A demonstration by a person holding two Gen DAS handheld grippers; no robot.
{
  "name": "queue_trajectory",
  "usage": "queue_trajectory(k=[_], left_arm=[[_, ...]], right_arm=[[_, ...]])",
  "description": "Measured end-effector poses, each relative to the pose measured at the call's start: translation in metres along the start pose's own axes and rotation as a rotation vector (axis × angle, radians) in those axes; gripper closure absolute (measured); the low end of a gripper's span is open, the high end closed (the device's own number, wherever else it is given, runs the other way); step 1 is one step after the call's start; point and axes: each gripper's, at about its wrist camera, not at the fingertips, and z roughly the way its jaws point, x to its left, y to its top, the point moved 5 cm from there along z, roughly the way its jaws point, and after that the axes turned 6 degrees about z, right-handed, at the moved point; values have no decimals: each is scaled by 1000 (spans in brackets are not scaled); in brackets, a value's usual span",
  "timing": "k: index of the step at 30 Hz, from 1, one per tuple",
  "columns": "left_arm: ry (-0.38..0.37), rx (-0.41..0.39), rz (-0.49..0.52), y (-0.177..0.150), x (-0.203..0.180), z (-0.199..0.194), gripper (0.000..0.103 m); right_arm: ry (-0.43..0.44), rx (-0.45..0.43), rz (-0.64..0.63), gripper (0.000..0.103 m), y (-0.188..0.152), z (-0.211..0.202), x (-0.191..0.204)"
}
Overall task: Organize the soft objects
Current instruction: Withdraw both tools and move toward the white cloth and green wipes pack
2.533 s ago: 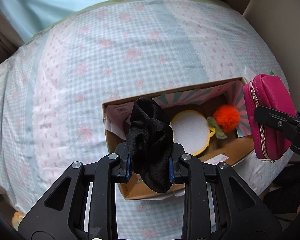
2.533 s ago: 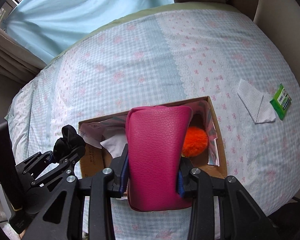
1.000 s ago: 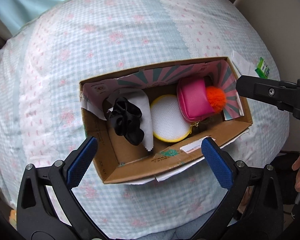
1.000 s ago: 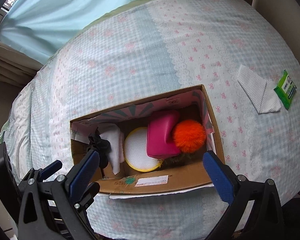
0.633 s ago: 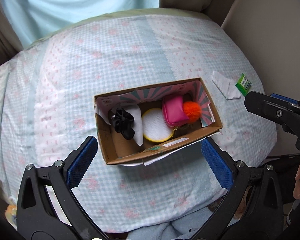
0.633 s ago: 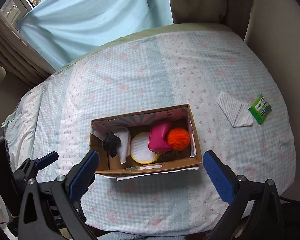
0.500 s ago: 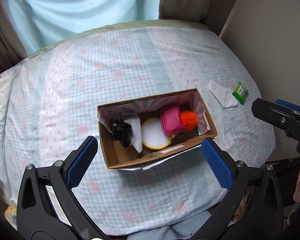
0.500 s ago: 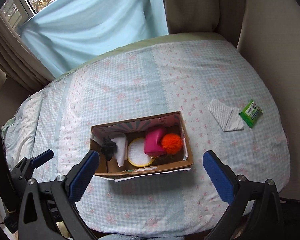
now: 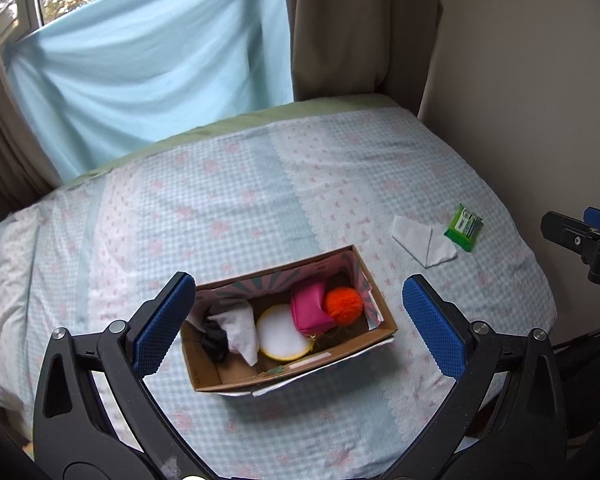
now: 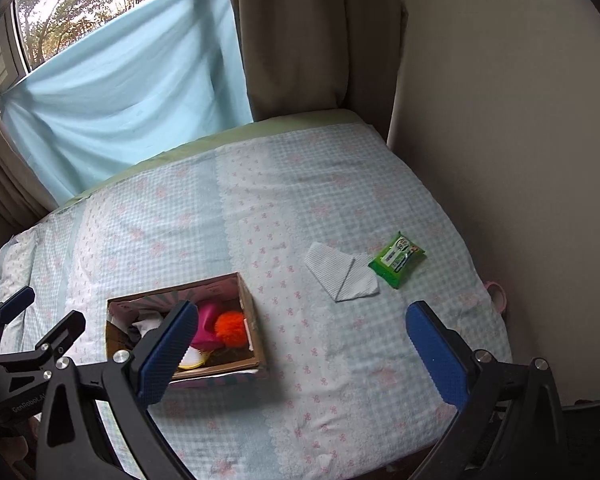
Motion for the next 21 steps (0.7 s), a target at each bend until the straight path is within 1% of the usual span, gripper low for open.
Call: queue_trajectory(k=[2,5,7,9,14,17,21], left_arm=[[10,3,-13,8,-16,6,0],[33,8,-49,22,-46,18,0],[49,29,-75,32,-70,30,0],[43,41,-95,41,-96,42,0],[20,99,-110,55,-156,80,0],[1,149,-117,57,-182,107,0],[-15,194,-105,56,-210,141,0]], right_arm=[[-2,-5,-7,0,10,6,-24],[20,-2,-43,0,27,20,-58],[26,10,-72,0,39,33,-80],[49,11,-104,0,51,46,-99],[66,37,-212,0,74,89,-134],[81,84,-243,0,81,119,-150],[73,130,-262,0,84,158,-167]])
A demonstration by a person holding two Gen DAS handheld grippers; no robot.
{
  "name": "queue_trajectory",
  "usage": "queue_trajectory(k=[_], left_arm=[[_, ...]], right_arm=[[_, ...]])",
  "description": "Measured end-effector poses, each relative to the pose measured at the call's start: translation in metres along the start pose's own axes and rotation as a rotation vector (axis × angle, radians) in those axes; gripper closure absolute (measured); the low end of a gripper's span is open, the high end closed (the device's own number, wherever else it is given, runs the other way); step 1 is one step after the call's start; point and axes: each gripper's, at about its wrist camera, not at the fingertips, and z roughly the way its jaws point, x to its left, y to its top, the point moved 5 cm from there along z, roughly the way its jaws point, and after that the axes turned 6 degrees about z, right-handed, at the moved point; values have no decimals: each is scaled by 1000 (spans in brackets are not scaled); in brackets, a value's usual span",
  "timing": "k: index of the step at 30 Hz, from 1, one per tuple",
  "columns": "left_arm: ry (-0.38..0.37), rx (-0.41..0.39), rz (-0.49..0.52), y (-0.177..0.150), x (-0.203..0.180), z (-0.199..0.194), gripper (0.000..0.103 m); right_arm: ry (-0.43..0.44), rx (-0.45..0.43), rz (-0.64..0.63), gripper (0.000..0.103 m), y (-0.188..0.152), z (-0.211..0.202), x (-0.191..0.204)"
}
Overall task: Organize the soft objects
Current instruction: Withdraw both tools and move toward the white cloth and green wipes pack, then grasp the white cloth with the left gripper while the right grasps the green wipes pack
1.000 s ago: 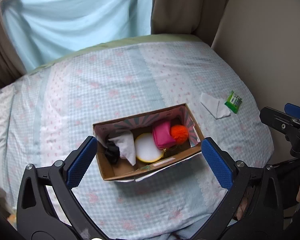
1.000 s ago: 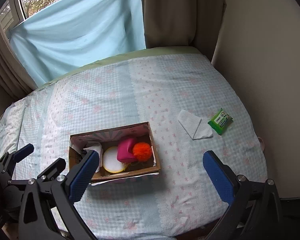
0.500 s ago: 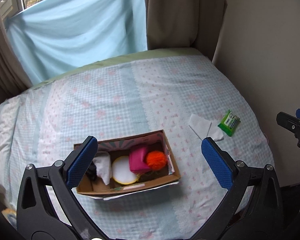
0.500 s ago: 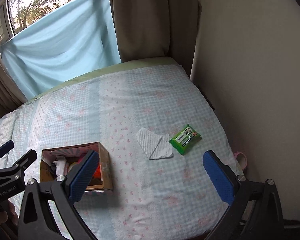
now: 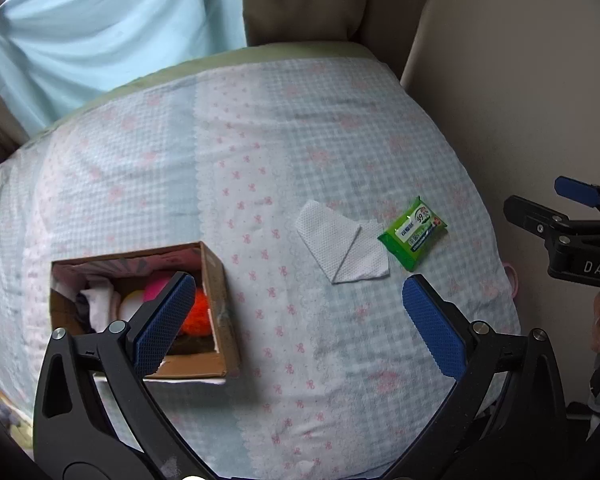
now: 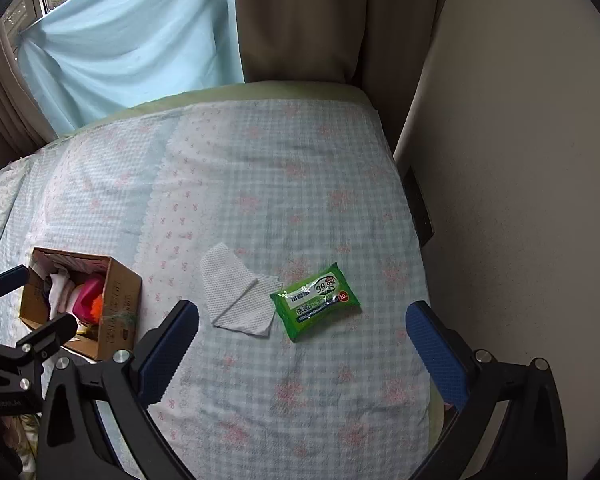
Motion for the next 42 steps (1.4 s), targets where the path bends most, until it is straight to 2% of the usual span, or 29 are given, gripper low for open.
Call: queue_trajectory(k=[6,10,15,17,24,28,32,37,39,41,42], left_arm=[[-22,74,32,-1,-29,69,0],[-22,95,40,1,-38,110,0],[-27,78,69,-5,-46,168,0],[-4,87,101,-11,-52,195,0],[-16,65,169,-26,-74,258,0],[-21,79,170,-33,-78,280,0],[-52,57,137,-32,-74,285,0],[-51,50,153,-33,-74,287,1],[-52,55,160,-31,-74,288,1],[-54,59,163,-32,-75,288,3],[-57,61,165,-31,-76,287,7]], right_arm=[[12,47,-9,0,-2,54,-15],[48,60,-102,0,-3,87,-20],[80,64,-243,0,-11,141,-22],[115,72,-264,0,-16,163,-24],[184,65,-319,0,-35,219,-22],[186,80,-339,0,-46,241,-26],[204,65,-353,0,-52,248,-26],[235,76,-355,0,-53,252,-26],[244,79,-360,3,-53,253,-25],[248,77,-373,10,-53,252,-23],[245,74,-383,12,-54,251,-22]])
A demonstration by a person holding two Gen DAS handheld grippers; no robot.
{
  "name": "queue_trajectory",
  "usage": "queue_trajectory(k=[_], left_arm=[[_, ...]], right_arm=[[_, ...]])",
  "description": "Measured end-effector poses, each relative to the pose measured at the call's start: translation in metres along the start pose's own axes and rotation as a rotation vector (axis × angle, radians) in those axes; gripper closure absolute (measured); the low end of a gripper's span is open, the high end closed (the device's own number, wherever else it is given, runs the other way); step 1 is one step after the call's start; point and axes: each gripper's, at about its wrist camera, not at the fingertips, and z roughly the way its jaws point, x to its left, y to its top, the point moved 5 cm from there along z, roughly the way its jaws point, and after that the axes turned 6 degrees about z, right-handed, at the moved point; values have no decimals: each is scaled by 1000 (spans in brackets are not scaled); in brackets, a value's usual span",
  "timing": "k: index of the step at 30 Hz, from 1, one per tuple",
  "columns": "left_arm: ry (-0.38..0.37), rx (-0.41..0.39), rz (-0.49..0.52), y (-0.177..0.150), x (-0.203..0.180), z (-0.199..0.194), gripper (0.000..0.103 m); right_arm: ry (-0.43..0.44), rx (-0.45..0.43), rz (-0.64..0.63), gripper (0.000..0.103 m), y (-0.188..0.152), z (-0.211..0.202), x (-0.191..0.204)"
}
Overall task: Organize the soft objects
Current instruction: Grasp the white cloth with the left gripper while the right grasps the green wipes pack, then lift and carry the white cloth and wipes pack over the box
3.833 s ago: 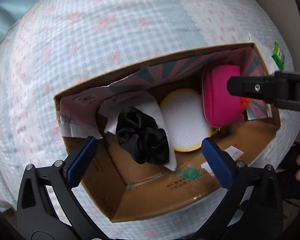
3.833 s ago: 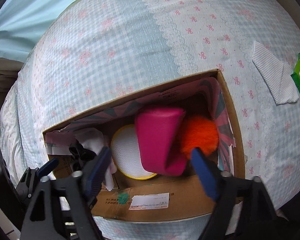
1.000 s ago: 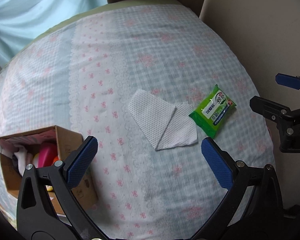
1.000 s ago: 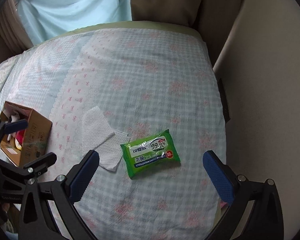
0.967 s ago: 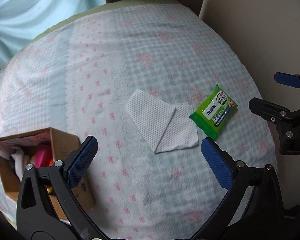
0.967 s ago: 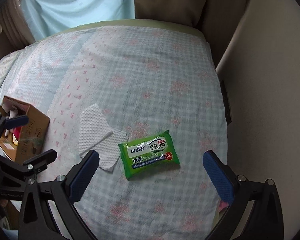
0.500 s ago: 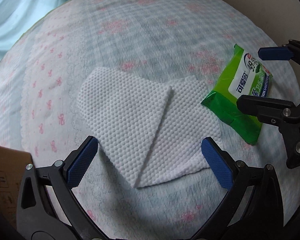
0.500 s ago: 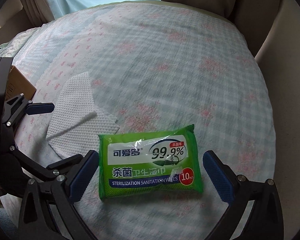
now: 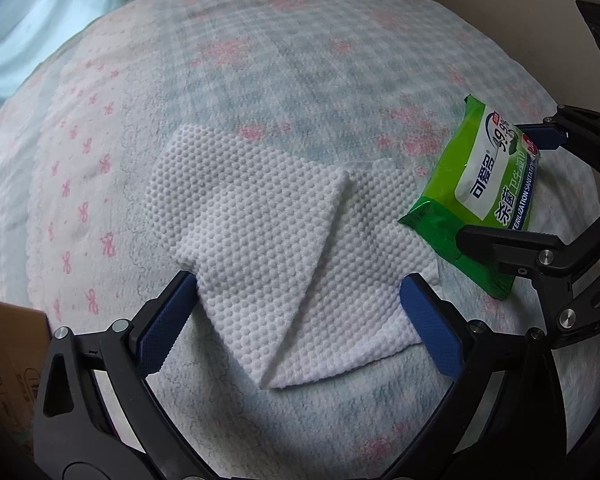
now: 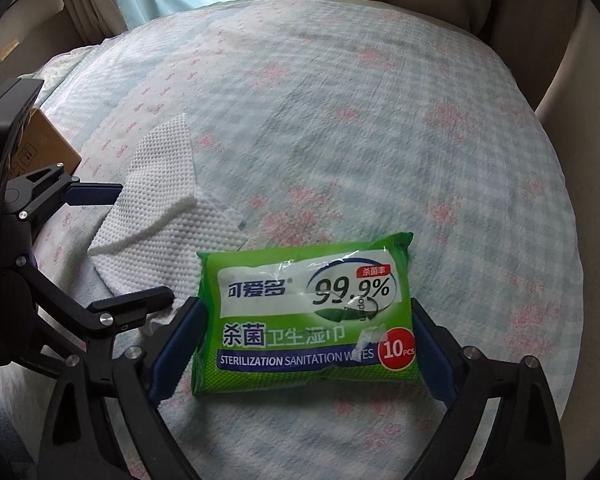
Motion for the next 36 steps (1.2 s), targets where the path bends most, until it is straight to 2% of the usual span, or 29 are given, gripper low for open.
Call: queue_trajectory(k=[2,5,7,8,10,12,16,26,31,36], left_arm=[[-11,-3,6,1,-3,-3,17],[-18,-5,37,4,-10,-8,37],[-30,-8,55,6,-14,-12,60],[-40,-8,61,7,-17,-13,65],[-56,-8,73,7,-23,-15,90],[-87,-2,73,8,-28,-17,93],[-94,4,35,11,-26,-20,94],[-77,-26,-67,6,2,-52,94],[-65,-75,-99,14,17,-89,94],[-32,-152,-125,21,34,-151,94]], right_arm=[[-10,-2,-8,17,-1,-2,2],[-8,-6,10,22,0,-4,0],[-6,-4,17,25,-1,-5,-1],[-7,-5,20,27,-1,-6,-1],[-5,-7,25,31,-1,-8,0],[-2,-7,31,33,-1,-9,0],[8,-9,60,38,-1,-12,-1],[1,-47,100,40,7,-43,6],[-12,-91,116,40,21,-84,15],[-23,-148,126,40,43,-136,34]])
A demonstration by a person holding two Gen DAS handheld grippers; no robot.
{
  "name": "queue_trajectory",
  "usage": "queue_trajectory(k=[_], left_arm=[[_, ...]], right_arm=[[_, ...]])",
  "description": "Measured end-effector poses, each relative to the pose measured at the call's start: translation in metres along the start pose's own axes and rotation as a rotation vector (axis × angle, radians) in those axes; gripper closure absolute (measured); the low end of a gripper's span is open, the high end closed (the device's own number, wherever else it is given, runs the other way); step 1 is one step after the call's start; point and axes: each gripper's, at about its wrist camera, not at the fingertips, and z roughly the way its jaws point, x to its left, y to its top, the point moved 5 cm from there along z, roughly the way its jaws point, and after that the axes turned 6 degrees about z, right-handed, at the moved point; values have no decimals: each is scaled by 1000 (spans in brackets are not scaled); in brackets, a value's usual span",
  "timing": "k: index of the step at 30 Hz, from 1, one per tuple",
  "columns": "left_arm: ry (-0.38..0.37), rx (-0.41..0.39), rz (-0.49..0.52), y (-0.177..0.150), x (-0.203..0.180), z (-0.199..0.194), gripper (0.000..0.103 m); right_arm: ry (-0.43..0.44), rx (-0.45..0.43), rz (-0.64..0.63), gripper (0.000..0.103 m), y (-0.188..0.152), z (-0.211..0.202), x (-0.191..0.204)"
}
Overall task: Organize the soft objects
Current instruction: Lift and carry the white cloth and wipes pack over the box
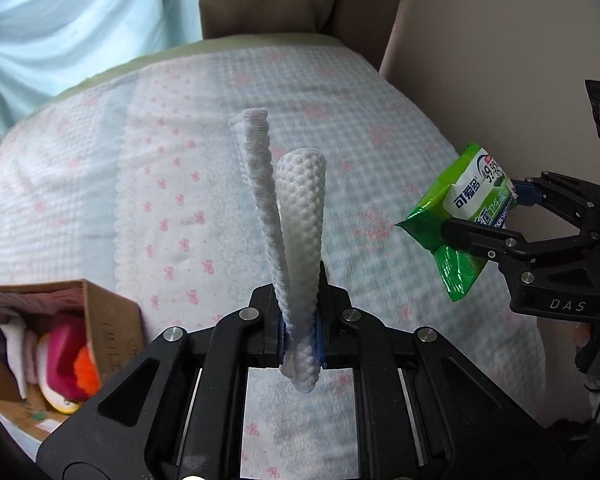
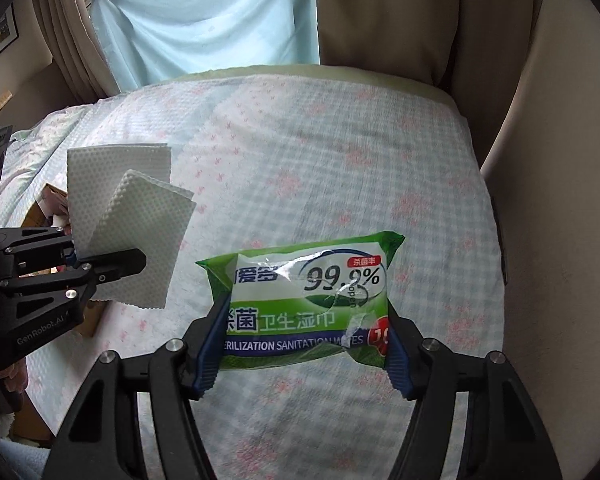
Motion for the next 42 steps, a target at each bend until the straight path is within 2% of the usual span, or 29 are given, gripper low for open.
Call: queue_trajectory(k=[7,12,17,22,29,33,38,42], left_arm=[[57,-87,-54,18,36,-93,94],[99,-127,-95,20,73,-150,94],[129,-155,-114,13,116,-194,94],[138,-151,-123,-5,172,-223,94],[93,-88,-150,-40,264,-246,94],[87,-45,-142,-65,306,-243,94],[68,62,-109,-96,339,-220,94],[34,138,-115,-114,351,-198,94]], right_arm=[[6,-66,-16,40,45,-72,46],[43,-92,-19,40,72,-108,93],[77,-111,-25,40,87,-124,151],[100,-115,-26,40,92,-123,220],[55,-77,67,40,90,-102,305],[21,-50,130,40,82,-85,345],[-3,5,209,40,67,-60,378],[-20,60,235,40,56,-38,394]])
